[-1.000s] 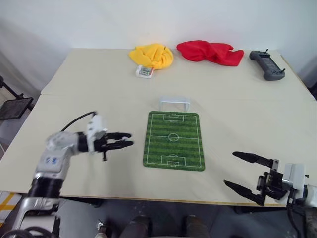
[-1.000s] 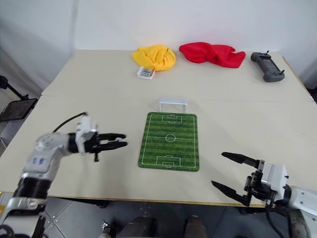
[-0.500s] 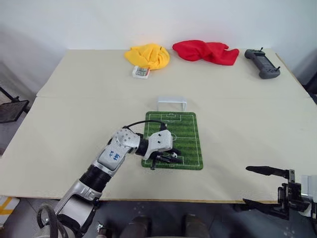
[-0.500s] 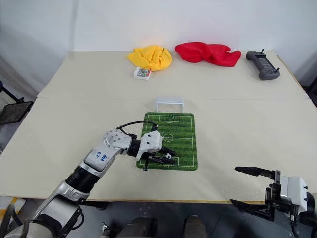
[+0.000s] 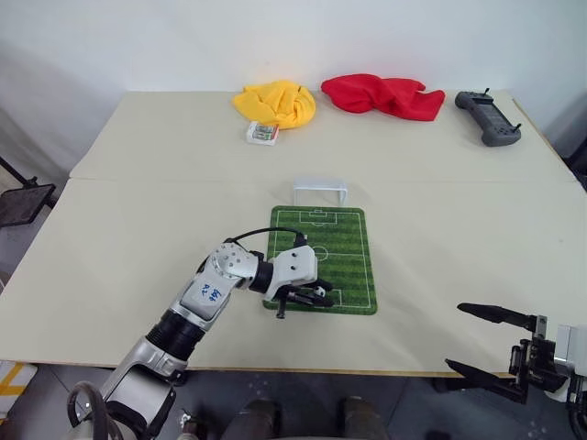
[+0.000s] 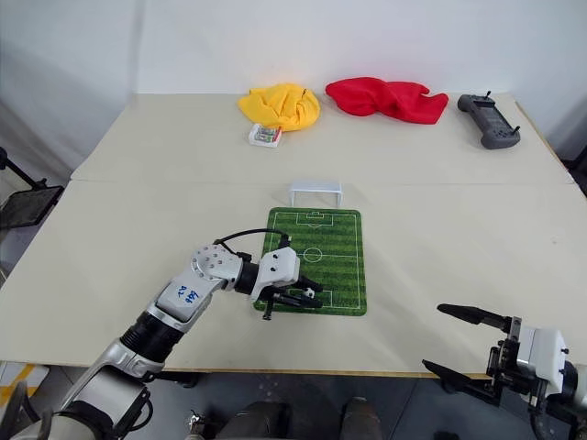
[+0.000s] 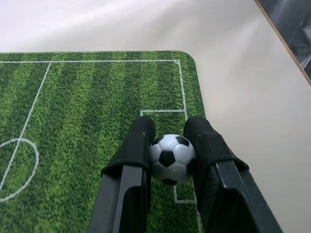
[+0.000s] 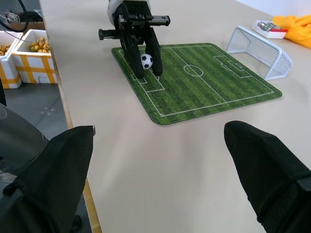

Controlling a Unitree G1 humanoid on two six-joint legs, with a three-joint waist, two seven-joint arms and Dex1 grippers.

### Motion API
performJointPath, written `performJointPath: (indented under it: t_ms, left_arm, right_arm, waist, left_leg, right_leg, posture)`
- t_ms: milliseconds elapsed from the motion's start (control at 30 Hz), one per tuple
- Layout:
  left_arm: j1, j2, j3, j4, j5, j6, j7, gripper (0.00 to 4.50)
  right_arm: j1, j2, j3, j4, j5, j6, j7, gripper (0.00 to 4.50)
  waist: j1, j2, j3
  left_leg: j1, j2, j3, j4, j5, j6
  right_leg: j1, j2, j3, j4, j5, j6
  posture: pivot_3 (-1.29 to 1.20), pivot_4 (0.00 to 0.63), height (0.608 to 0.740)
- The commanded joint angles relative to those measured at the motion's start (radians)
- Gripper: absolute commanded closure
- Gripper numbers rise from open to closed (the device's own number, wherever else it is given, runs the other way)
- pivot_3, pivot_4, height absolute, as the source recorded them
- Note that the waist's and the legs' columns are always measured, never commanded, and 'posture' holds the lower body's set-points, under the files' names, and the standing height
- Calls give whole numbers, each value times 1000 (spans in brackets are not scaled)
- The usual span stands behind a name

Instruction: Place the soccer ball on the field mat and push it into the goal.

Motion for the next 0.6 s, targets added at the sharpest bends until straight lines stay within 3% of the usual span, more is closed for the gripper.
performJointPath:
  t_ms: [33,167,600]
  left_arm:
    - [-13,-23,7,12,7,-36,19,2635]
    - [-12,-20,3,20,13,-88,4,1483]
    - [-3,-29,74,-4,-44,-131,11,1483]
  right_arm:
    - [7,15,-3,-14,5,-18,-12,0]
    - [15,22,2,-29,4,-13,-26,0]
    - [28,26,28,-49,3,-2,-53,0]
  waist:
    - [0,0,0]
    - [0,0,0]
    - [0,0,0]
  left_leg:
    - [0,0,0,0,0,0]
    - [0,0,0,0,0,0]
    - [0,0,0,0,0,0]
  right_leg:
    - [0,0,0,0,0,0]
    - [0,0,0,0,0,0]
    - [0,0,0,0,0,0]
  posture:
    - [0,150,740]
    - [0,150,740]
    - [0,150,740]
